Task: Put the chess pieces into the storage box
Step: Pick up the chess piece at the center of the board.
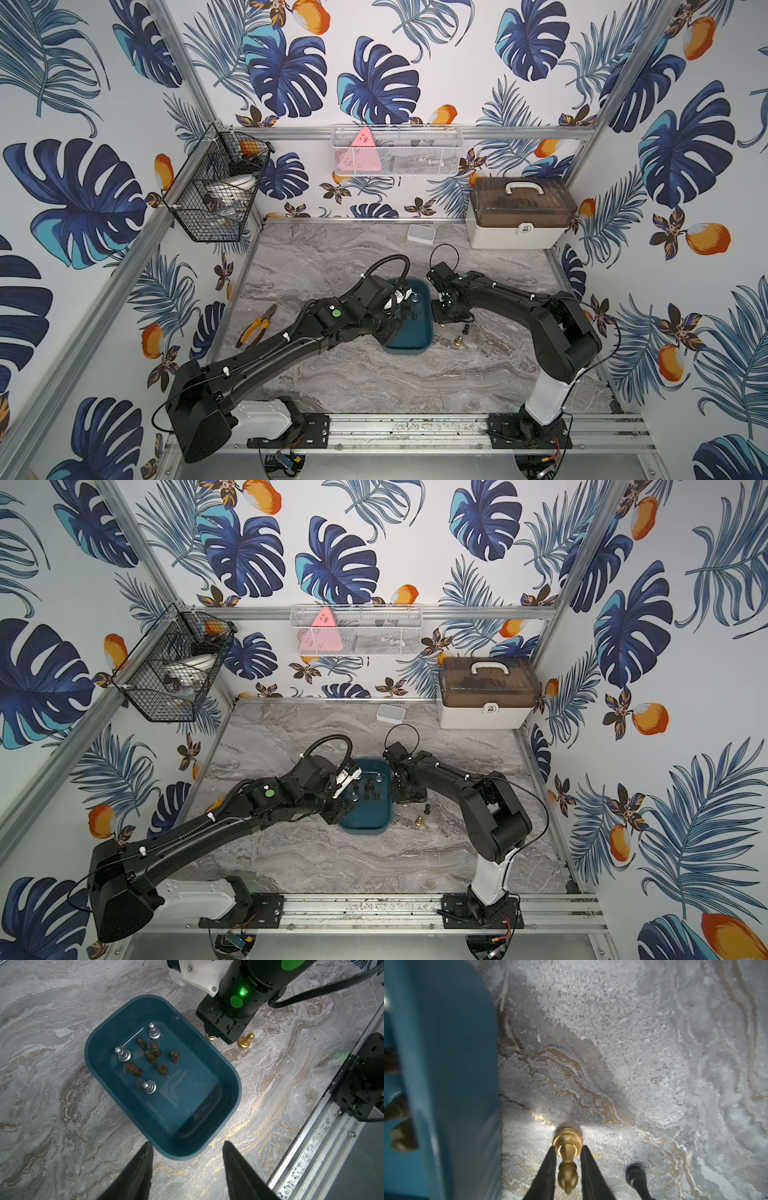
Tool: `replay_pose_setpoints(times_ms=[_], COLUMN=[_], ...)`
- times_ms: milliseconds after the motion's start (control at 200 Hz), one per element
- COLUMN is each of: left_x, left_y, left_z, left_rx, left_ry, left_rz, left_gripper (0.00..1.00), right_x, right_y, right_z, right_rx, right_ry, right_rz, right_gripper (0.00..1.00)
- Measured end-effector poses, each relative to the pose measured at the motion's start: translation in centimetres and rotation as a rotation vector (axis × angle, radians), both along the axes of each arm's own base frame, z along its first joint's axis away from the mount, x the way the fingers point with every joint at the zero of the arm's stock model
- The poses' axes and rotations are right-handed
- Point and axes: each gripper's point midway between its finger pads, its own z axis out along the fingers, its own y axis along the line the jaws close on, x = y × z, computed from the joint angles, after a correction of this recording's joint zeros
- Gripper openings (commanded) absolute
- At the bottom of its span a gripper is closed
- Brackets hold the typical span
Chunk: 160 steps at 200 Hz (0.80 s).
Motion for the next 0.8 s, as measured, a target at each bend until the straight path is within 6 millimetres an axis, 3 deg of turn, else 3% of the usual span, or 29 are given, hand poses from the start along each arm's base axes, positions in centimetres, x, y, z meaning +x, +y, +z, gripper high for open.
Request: replay_pose_setpoints(times_ms=[565,801], left_x=[0.1,0.0], left_y=[-0.1,0.0], left_z=[0.0,0.2], left_rx=[0.002,-0.004], left_ry=[0.002,0.0], left_rz=[0.0,0.003], left_gripper=[0.58,0.57], right_x=[0.3,0.5], right_y=[0.2,0.3], right_z=[-0.4,1.0], right_rx=[0.004,0.022], right_ry=[-0.007,-0.036], right_rz=[0.003,0.006], right_gripper=[0.11,0.1])
